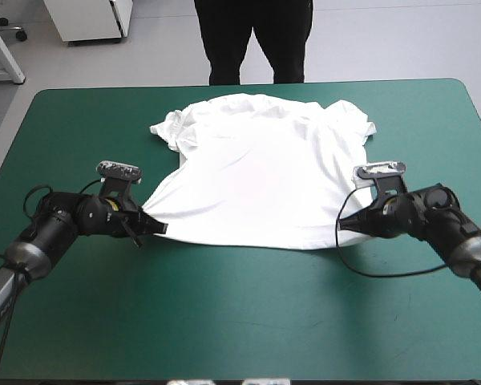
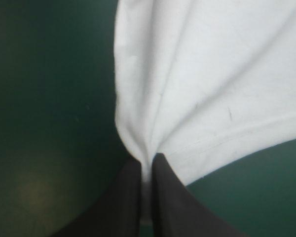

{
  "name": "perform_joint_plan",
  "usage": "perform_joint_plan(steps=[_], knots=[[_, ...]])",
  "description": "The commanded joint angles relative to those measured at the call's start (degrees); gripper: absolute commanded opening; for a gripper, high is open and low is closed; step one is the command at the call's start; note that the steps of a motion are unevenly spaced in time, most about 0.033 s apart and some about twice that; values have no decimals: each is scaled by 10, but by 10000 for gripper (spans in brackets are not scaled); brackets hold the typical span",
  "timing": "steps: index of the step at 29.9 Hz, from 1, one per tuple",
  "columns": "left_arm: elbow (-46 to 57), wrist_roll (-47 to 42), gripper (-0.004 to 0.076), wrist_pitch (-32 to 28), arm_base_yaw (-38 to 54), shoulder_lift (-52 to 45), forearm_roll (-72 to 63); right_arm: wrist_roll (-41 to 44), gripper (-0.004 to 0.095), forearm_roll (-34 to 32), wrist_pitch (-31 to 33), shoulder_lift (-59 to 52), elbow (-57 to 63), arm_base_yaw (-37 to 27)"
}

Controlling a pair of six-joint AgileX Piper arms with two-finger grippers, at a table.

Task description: Fold the cloth

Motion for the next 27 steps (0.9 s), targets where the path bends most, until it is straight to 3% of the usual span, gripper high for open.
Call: perform_joint_plan(steps=[1, 14, 21, 27], knots=[[31, -17, -9, 24, -1, -63, -11, 9, -15, 12, -8, -70, 54, 0], [83, -50, -9, 234, -1, -201, -32, 10, -15, 67, 143, -204, 152, 0], [114, -56, -9, 311, -1, -229, -41, 10, -15, 100, 196, -237, 183, 0], [126, -42, -9, 296, -1, -229, -77, 12, -16, 112, 207, -236, 185, 0]])
